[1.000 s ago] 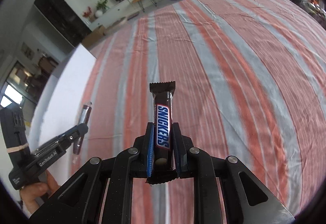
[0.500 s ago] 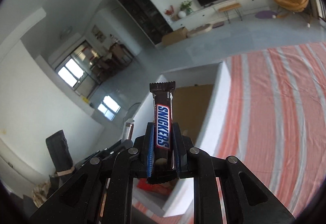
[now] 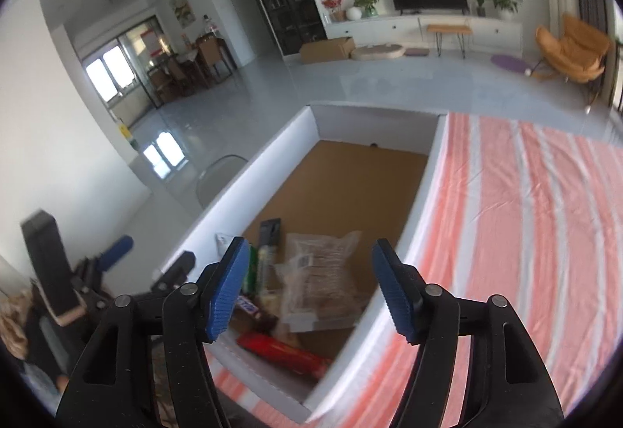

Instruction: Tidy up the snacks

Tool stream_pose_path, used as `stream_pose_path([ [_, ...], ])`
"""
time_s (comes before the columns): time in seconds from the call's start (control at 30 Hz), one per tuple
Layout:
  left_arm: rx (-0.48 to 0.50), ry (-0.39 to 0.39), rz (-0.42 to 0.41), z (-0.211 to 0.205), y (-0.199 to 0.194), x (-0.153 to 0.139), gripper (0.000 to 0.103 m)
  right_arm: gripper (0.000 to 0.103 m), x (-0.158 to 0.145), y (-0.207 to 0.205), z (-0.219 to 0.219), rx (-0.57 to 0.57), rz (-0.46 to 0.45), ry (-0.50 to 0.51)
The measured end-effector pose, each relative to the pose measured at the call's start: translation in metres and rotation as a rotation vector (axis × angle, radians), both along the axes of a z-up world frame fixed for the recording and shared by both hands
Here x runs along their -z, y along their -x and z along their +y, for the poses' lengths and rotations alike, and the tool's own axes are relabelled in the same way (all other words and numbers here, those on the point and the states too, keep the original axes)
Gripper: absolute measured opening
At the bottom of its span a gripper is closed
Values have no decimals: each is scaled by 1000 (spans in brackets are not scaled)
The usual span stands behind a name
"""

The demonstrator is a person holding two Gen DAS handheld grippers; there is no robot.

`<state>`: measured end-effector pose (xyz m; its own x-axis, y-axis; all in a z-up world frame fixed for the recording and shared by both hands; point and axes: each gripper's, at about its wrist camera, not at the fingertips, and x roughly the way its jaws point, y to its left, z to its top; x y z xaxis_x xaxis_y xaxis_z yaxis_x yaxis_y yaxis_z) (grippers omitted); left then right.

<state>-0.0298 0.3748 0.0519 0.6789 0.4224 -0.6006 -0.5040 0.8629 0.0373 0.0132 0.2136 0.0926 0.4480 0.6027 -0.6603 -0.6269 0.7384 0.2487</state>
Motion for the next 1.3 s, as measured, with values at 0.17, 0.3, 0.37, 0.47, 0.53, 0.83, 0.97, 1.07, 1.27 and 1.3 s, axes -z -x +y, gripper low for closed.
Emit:
stream_pose_path([
  [0.17, -101, -55, -46, -17, 17, -19, 103, 75, 9, 6, -10, 60, -40, 76],
  [0.3, -130, -115, 80, -21, 13, -18, 103, 75, 13, 11, -7, 58, -35, 116],
  [0.37, -120, -77, 112, -18, 16, -16, 103, 75, 13, 13, -3, 50, -40, 128],
  [0.47, -142, -37, 121, -12, 22, -13, 103, 75, 9, 18, 0, 36, -56, 146],
  [0.53, -148, -33, 120, -11, 23, -13, 103, 75, 10, 29, 1, 28, -66, 154],
  [0.83, -103, -59, 122, -21, 19, -15, 103, 75, 11, 36, 6, 9, -72, 166],
  [0.97, -101, -73, 120, -23, 21, -15, 103, 75, 10, 36, 8, 3, -77, 169],
  [1.07, -108, -71, 124, -21, 20, -14, 103, 75, 9, 38, 10, 2, -81, 171],
  [1.27, -131, -39, 99, -21, 26, -14, 103, 75, 9, 38, 11, -1, -78, 165],
  [1.3, -129, -46, 100, -22, 26, -15, 103, 75, 9, 38, 11, -2, -79, 164],
])
